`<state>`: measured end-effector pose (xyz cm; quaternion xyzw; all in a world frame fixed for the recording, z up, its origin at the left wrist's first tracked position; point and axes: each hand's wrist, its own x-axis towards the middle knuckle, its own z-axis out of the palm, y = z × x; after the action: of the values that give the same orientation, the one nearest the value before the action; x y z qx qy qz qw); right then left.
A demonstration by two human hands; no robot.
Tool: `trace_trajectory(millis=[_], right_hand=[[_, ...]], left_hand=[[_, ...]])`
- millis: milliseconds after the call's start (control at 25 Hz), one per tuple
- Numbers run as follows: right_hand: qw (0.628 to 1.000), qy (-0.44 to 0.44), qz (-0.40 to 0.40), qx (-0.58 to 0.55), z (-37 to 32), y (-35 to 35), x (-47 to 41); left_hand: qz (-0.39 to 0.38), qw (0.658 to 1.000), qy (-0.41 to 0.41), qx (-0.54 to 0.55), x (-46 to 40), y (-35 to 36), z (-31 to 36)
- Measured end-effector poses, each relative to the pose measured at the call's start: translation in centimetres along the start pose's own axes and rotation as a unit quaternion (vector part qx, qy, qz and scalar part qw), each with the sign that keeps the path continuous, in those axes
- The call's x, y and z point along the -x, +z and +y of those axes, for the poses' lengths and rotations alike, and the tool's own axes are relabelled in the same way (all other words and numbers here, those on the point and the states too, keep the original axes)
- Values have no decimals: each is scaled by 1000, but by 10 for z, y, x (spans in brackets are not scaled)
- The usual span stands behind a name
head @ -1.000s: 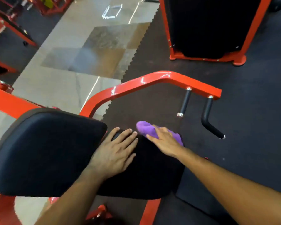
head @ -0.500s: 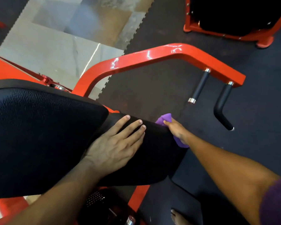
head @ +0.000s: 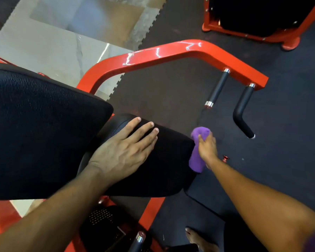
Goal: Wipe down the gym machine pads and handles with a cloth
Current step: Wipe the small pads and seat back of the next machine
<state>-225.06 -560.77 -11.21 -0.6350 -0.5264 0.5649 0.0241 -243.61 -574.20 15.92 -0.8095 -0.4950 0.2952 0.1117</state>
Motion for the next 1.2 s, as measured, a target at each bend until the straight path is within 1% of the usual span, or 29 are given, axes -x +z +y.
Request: trace_trajectory(millis=[80,120,200,240,280,320,360,400,440,480,560,640,720,800,880,920,1000,1080,1120,1200], right_hand=[[989,68,65,-110,25,-3,27],[979,108,77,-157,37,0,47],[958,172,62,-220,50,23,92],[954,175,58,-234,45,39,112],[955,155,59,-247,34,58,128],[962,107,53,-244,23,79,141],[972,62,30,-224,13,99,150],[984,9,14,-179,7,113,150],[990,-22,6,-138,8,119,140],[994,-33,16,-106,17,122,119],[991,-13,66,-113,40,114,62],[990,14,70,-120,60,98,10],[983,82,77,-142,82,96,-12],[972,158,65,-160,104,111,11],[970,182,46,-155,115,139,69],[973,163,55,-151,113,154,99],[977,73,120,-162,86,160,123],[966,2,206,-157,45,139,98],[966,-11,219,-138,31,128,82],[969,-13,225,-102,27,111,46]], left_hand=[[-11,1000,22,-5,2,1,0],[-9,1000,28,2,2,2,-1],[0,999,23,31,0,2,-1],[-3,999,17,45,-2,1,0],[-4,999,11,50,-2,2,1],[-4,999,10,46,-2,3,1],[-8,999,11,33,-2,3,1],[-16,1000,9,19,-3,2,0],[-26,1000,10,10,-3,0,-1],[-36,999,13,6,-4,-2,-1],[-47,999,19,-2,-4,-3,0],[-41,999,16,-13,-4,0,1],[-46,999,9,-27,-5,0,1],[-57,998,8,-35,-6,-2,0],[-62,997,9,-37,-8,-4,1],[-66,997,2,-37,-8,-5,1],[-84,996,-8,-35,-7,-7,2],[-106,994,-1,-39,-8,-7,2],[-108,993,3,-41,-9,-7,2],[-101,994,-1,-42,-10,-7,1]])
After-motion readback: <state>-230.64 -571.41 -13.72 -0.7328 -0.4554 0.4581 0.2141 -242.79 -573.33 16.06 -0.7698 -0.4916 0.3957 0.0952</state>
